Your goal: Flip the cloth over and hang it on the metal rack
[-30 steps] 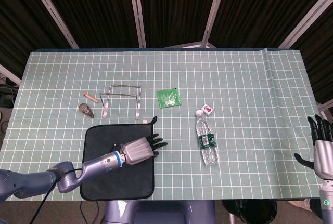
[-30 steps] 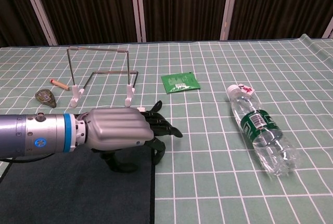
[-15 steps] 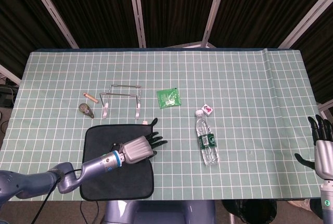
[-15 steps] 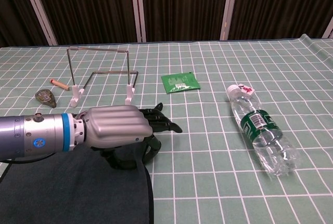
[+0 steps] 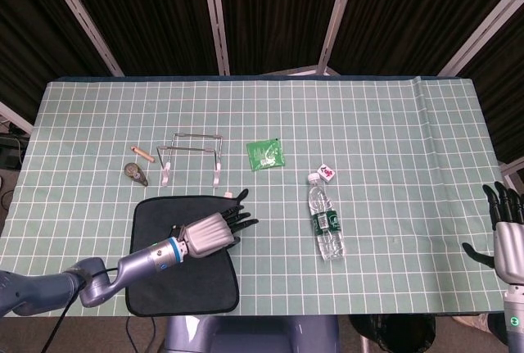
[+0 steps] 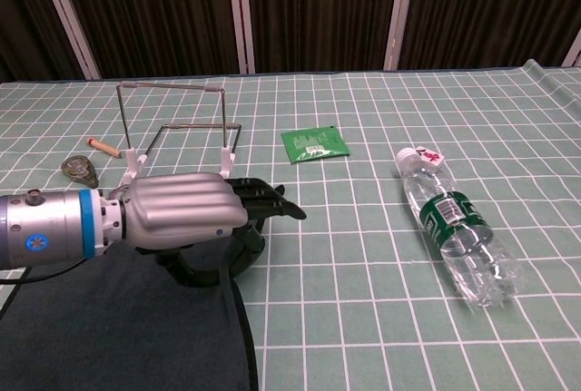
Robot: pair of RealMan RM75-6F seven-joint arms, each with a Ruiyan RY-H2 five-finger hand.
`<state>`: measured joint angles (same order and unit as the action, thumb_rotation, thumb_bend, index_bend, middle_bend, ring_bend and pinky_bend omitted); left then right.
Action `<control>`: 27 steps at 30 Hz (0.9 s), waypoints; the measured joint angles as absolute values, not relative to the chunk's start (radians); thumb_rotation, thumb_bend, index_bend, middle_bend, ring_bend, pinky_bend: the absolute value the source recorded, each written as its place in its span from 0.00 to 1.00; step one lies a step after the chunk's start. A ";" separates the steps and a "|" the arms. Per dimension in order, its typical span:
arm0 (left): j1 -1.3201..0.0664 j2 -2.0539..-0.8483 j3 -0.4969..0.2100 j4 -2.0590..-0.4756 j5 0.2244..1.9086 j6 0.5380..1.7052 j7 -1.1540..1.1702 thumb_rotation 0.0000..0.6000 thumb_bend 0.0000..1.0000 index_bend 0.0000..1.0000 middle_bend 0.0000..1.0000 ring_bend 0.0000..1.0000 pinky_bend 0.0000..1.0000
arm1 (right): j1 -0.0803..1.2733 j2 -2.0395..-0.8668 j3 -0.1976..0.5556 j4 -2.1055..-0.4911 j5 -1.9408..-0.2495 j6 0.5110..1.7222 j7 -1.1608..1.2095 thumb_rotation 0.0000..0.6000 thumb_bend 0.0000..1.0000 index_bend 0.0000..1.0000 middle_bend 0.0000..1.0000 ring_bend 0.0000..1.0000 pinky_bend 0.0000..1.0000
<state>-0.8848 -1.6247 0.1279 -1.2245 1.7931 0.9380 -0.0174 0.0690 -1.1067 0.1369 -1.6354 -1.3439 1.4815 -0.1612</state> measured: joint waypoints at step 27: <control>-0.672 -1.469 0.350 -0.976 1.964 1.302 -0.222 1.00 0.54 0.79 0.00 0.00 0.00 | 0.065 -1.114 0.123 -1.647 -1.368 1.495 -0.187 1.00 0.00 0.00 0.00 0.00 0.00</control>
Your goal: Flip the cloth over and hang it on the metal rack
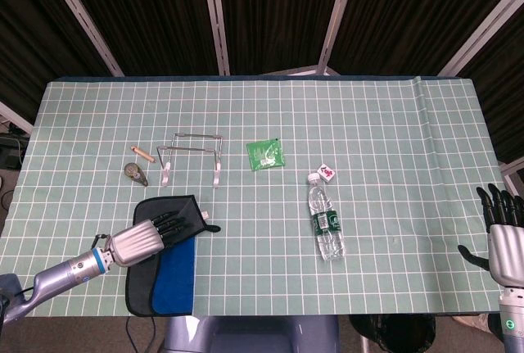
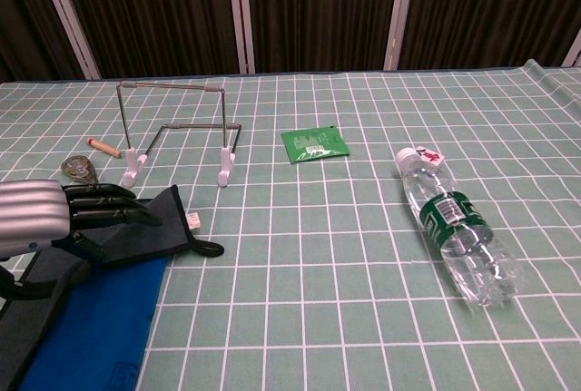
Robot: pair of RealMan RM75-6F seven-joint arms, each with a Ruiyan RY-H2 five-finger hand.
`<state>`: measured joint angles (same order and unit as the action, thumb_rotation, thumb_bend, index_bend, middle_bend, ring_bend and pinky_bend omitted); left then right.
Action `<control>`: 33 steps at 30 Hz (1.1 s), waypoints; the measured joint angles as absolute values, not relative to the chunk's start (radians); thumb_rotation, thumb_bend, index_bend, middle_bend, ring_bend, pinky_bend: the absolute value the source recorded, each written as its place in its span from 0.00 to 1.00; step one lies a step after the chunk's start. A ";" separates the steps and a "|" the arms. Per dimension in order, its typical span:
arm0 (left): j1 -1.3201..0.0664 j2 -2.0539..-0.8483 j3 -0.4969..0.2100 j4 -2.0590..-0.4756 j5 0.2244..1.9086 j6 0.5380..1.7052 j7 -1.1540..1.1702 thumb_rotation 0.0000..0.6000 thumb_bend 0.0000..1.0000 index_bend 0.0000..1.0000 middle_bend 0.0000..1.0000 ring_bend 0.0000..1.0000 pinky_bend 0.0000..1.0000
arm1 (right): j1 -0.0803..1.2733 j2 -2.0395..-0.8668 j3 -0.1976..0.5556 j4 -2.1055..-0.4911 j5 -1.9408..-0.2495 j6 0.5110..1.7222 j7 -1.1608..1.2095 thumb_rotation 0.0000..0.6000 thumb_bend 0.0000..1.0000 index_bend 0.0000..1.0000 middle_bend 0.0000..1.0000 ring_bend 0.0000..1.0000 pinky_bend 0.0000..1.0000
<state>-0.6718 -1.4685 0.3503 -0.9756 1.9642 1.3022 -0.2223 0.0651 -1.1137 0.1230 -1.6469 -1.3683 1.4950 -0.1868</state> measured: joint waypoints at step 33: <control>-0.574 -1.499 0.380 -0.749 1.995 1.394 -0.321 1.00 0.54 0.80 0.00 0.00 0.00 | 0.062 -1.118 0.121 -1.655 -1.374 1.505 -0.206 1.00 0.00 0.00 0.00 0.00 0.00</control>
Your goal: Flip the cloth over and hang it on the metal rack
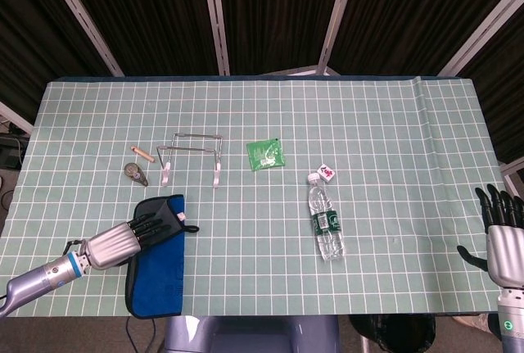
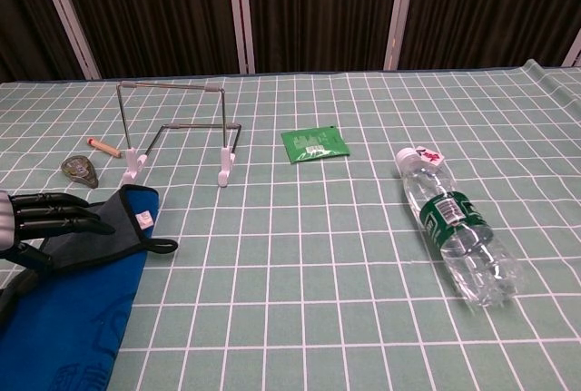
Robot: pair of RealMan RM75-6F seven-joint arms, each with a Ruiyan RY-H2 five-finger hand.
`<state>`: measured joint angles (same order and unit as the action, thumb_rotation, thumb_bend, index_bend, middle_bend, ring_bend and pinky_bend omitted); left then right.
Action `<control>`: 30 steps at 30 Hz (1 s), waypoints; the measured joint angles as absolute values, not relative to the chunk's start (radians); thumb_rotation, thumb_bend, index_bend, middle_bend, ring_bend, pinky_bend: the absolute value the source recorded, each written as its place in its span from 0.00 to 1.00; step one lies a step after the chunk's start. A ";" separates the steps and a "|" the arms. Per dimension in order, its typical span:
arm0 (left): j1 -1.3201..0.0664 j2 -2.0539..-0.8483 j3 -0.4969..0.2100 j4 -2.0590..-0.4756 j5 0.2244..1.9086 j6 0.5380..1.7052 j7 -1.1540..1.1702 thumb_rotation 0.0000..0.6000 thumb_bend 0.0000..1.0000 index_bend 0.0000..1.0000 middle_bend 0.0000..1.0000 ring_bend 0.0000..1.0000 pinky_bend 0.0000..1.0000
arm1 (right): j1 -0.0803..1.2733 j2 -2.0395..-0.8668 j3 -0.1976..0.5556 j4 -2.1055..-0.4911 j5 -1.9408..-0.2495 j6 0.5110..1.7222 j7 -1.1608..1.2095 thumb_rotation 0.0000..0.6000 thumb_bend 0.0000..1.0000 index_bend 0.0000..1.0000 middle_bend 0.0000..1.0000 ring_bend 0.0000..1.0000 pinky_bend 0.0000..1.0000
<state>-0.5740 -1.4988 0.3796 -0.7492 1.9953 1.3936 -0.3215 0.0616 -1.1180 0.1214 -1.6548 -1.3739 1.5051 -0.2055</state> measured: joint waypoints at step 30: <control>-0.546 -1.386 0.313 -0.816 1.911 1.454 -0.384 1.00 0.32 0.12 0.00 0.00 0.00 | 0.058 -1.106 0.119 -1.667 -1.388 1.511 -0.186 1.00 0.00 0.00 0.00 0.00 0.00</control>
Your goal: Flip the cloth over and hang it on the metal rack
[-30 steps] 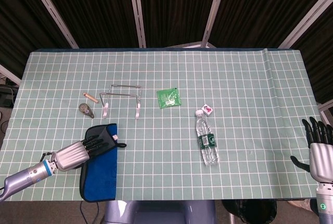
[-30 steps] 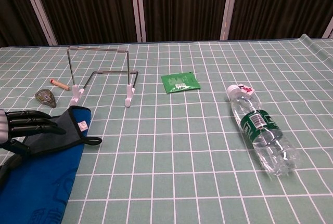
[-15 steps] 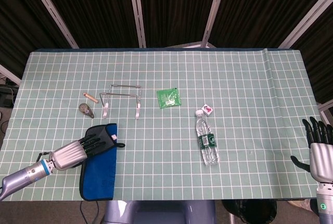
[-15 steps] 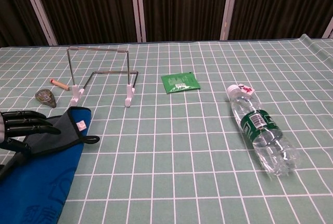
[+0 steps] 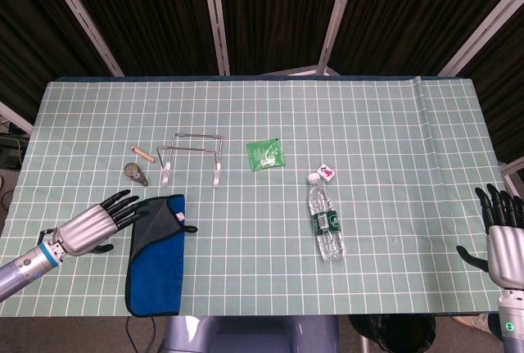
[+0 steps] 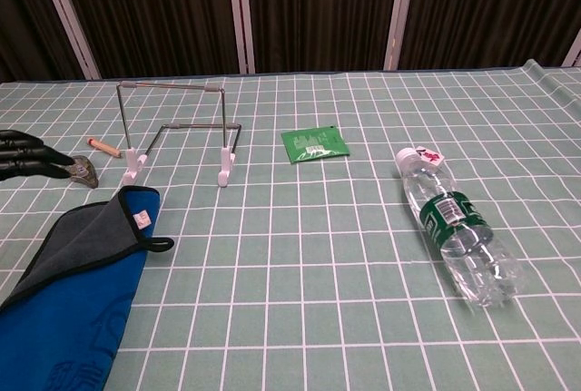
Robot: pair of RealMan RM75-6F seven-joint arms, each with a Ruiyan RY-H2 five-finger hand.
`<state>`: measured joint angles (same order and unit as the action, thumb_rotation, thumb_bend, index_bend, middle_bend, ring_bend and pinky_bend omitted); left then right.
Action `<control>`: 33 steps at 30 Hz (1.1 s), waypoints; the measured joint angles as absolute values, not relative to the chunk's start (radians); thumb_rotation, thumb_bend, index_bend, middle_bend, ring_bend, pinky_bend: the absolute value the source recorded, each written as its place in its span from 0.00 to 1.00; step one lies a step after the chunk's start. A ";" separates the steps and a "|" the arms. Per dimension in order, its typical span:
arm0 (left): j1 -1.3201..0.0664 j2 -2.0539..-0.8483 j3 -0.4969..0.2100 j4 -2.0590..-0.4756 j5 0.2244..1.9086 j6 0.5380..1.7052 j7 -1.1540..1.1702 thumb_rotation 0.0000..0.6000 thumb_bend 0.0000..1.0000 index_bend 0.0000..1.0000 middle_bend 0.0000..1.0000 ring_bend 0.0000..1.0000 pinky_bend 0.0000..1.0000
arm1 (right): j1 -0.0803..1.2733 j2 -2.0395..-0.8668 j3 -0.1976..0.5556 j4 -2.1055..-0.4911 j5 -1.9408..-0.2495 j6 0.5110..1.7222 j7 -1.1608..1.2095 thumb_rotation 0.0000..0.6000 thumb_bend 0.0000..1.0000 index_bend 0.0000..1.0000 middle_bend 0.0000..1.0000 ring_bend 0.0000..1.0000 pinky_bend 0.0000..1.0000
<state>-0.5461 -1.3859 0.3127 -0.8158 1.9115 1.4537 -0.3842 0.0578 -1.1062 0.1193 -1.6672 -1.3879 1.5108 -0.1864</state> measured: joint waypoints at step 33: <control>-0.750 -1.494 0.115 -1.253 1.675 0.933 -0.022 1.00 0.40 0.46 0.00 0.00 0.00 | 0.061 -1.101 0.129 -1.641 -1.346 1.481 -0.154 1.00 0.00 0.00 0.00 0.00 0.00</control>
